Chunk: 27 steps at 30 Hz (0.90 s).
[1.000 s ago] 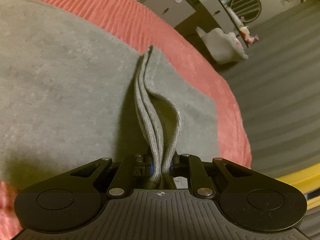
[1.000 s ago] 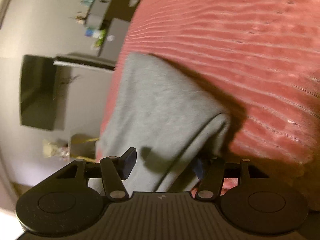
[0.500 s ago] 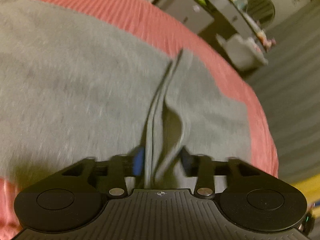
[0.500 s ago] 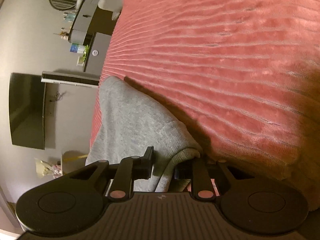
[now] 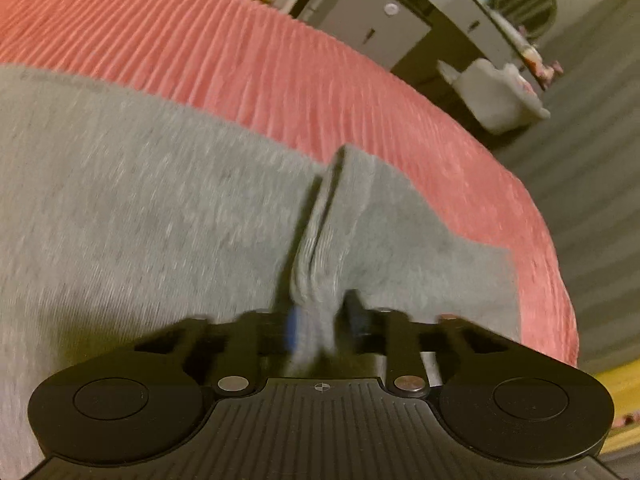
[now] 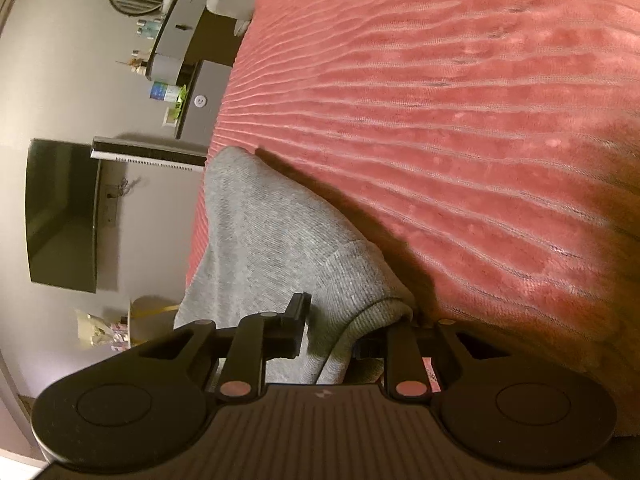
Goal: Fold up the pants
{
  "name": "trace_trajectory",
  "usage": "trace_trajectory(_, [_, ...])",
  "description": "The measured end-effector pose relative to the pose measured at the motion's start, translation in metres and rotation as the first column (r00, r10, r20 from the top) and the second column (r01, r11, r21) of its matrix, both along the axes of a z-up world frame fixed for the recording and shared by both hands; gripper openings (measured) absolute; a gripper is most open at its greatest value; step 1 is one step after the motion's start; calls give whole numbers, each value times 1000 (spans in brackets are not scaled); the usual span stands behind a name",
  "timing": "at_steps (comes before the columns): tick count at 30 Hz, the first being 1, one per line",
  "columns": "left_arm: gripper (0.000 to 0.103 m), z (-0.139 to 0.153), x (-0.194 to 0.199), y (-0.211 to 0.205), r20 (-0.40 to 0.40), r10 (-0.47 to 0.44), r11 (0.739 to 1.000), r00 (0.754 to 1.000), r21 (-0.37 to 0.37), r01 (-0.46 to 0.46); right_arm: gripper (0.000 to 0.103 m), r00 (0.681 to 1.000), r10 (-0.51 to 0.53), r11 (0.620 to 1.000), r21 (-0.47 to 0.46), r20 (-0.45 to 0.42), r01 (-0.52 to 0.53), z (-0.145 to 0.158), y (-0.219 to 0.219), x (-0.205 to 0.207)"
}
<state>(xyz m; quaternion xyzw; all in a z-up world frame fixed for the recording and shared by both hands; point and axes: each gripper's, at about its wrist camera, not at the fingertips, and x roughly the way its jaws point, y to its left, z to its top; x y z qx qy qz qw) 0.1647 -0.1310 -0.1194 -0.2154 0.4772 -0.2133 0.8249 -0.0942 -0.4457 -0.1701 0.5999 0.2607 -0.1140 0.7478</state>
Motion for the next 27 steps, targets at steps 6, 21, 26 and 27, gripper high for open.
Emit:
trace_trajectory(6, [16,39,-38,21,282,51,997,958,-75,-31,21,998,49,998,-51,47,-47,8,5,2])
trace_trajectory(21, [79,-24,-59,61,-28,21,982,999,-188,-26,23,999,47,999,-8,15,-47,1,4,6])
trace_trajectory(26, [37,-31,-60,50,-34,-61,985,998,-166,54,25,999,47,999,5,16,-47,1,4,4])
trace_trajectory(27, [23,-35,-62,48,-39,-66,988,997,-142,60,25,999,45,999,7,15,-45,1,4,4])
